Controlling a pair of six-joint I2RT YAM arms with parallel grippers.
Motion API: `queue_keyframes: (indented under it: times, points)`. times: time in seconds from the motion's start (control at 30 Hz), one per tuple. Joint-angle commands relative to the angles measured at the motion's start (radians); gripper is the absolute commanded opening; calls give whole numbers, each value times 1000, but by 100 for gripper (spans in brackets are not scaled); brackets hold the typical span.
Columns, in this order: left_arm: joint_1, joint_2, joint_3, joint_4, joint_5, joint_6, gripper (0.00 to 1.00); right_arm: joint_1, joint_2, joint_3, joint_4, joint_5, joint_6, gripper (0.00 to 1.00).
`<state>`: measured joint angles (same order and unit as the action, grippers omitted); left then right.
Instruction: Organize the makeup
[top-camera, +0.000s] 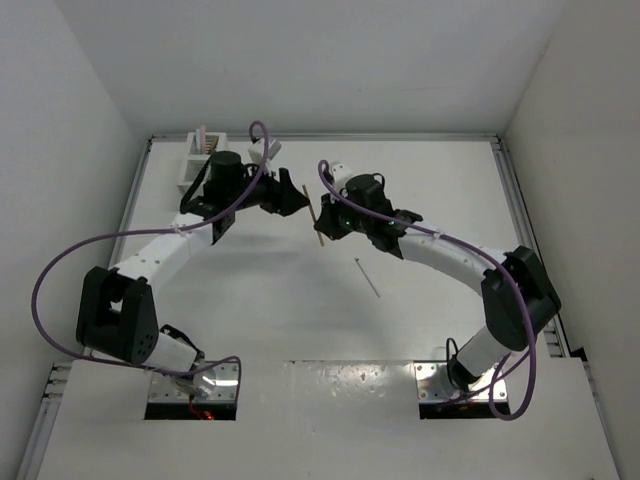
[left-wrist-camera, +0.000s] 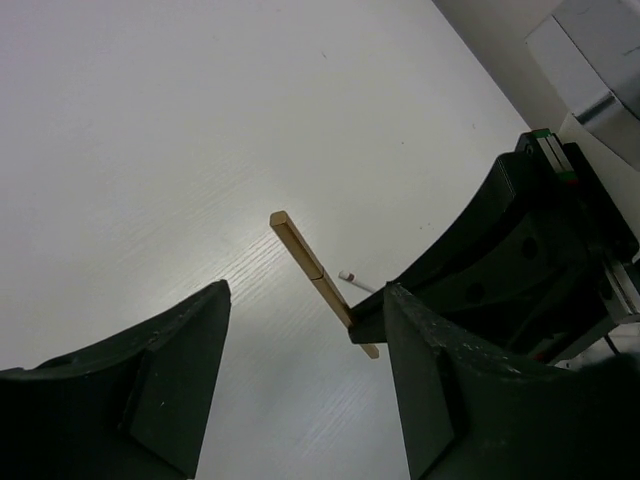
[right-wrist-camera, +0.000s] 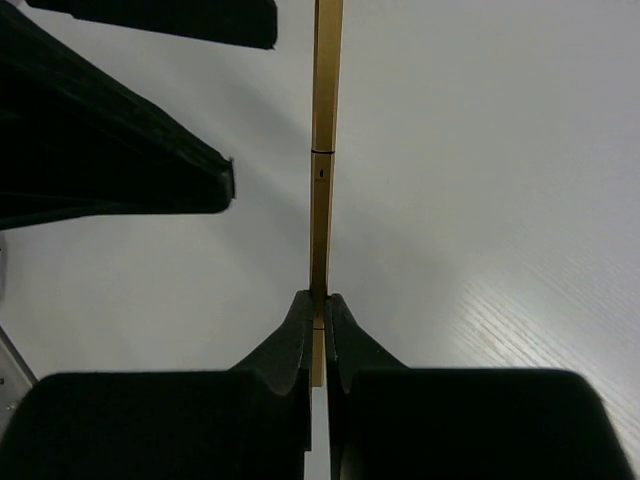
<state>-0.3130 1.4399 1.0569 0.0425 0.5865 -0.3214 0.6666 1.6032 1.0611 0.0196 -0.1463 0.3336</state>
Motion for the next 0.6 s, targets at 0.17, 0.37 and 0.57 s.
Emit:
queue_keyframes:
  times: [0.17, 0.37, 0.57]
  points:
    - [-46, 42, -17, 76, 4, -59, 56, 25, 0, 8, 114, -16, 59, 0]
    - [-46, 62, -6, 63, -28, -68, 7, 25, 1, 0, 115, -26, 59, 0]
    - [-46, 53, 14, 27, -92, -22, 0, 30, 12, 14, 59, -39, 44, 16]
